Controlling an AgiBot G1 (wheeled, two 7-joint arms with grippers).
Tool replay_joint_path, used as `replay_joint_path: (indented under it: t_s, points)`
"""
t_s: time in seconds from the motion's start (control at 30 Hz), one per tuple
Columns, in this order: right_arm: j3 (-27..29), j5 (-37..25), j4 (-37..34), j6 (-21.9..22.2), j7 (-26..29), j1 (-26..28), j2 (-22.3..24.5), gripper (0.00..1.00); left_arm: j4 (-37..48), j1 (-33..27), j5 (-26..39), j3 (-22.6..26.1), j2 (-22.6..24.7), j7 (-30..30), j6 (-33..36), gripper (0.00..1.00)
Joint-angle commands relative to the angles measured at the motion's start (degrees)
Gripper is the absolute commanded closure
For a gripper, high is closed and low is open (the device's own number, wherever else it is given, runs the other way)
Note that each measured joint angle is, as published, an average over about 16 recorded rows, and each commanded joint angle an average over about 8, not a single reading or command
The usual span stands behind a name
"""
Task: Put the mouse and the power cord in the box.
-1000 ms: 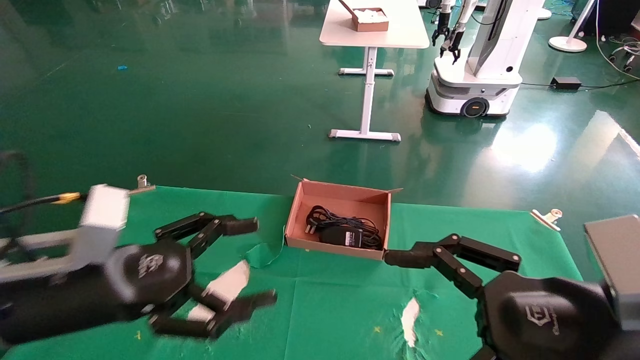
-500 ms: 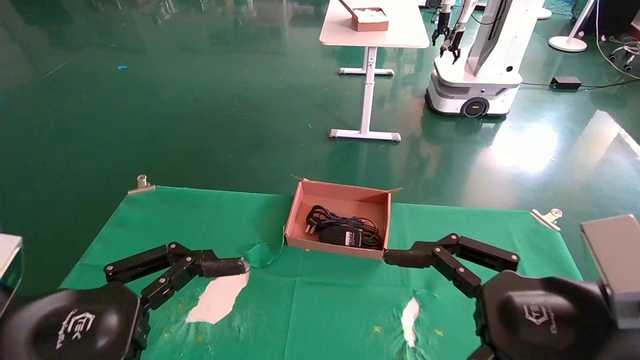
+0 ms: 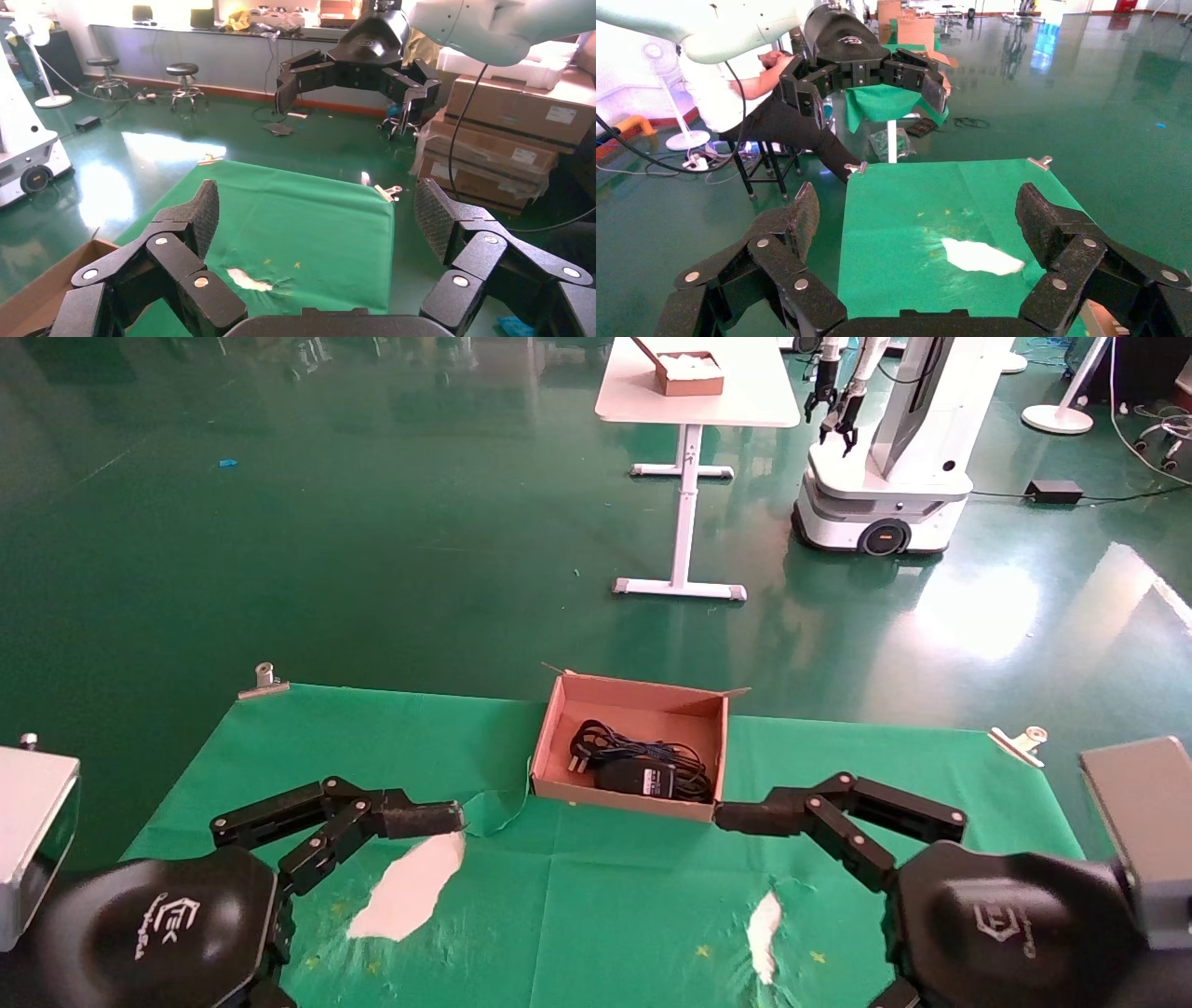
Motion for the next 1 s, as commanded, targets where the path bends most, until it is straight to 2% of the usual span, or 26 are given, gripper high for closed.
replay_joint_path:
  t_s: [0.03,1.0]
  points:
    - [0.0,0.0,0.0,0.0,0.0,0.0,0.0,0.0,0.1,-0.1,0.1,0.1,0.1,0.0,-0.1,0.0]
    - [0.0,-0.1,0.0,0.1,0.0,0.0,0.0,0.0,0.5,-0.4,0.4,0.5,0.3,0.1,-0.6,0.0]
